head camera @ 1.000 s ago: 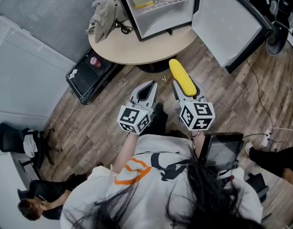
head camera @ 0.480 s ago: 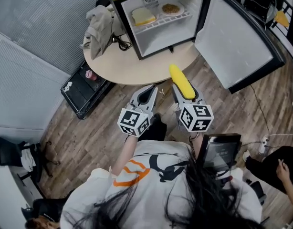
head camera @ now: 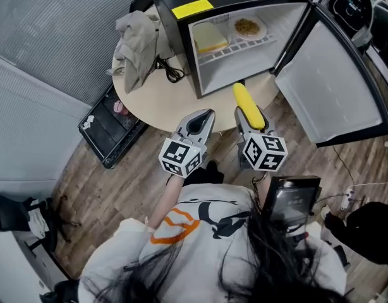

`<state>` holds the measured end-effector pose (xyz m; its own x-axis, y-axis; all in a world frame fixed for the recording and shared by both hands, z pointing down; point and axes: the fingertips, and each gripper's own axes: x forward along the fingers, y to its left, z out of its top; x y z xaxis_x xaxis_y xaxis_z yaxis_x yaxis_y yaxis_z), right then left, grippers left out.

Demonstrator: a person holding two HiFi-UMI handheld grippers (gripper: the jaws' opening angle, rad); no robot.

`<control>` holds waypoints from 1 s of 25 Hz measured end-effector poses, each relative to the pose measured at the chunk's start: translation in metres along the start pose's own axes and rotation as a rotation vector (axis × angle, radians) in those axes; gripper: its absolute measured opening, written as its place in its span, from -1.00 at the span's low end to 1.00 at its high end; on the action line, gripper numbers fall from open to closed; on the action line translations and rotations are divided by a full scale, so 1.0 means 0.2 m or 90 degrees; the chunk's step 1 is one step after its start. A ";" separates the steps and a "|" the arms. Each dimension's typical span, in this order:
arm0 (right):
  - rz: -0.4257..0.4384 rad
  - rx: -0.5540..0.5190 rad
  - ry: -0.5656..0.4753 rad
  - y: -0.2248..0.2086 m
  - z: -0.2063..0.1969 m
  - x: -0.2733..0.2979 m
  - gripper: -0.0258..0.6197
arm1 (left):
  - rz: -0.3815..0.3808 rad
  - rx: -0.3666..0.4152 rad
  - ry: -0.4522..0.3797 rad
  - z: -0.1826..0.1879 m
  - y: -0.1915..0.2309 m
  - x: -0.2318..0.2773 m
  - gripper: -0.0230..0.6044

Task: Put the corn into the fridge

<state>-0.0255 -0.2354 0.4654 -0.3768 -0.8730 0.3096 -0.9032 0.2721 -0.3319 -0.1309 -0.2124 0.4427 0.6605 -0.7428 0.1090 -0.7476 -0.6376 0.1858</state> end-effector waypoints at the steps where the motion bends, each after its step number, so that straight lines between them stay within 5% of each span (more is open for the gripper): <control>1: -0.009 0.003 0.000 -0.01 0.01 0.03 -0.13 | -0.007 -0.002 0.000 0.00 0.03 0.02 -0.89; 12: -0.085 0.003 0.025 -0.19 0.03 0.18 -0.13 | -0.057 -0.035 0.015 -0.06 0.13 0.20 -0.89; 25: -0.068 -0.028 0.070 -0.37 0.04 0.49 -0.13 | -0.058 -0.007 0.019 -0.05 0.13 0.44 -0.89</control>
<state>0.0066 -0.3433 0.5140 -0.2965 -0.8489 0.4375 -0.9464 0.1997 -0.2539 -0.0917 -0.2929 0.4660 0.7277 -0.6754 0.1195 -0.6836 -0.6998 0.2074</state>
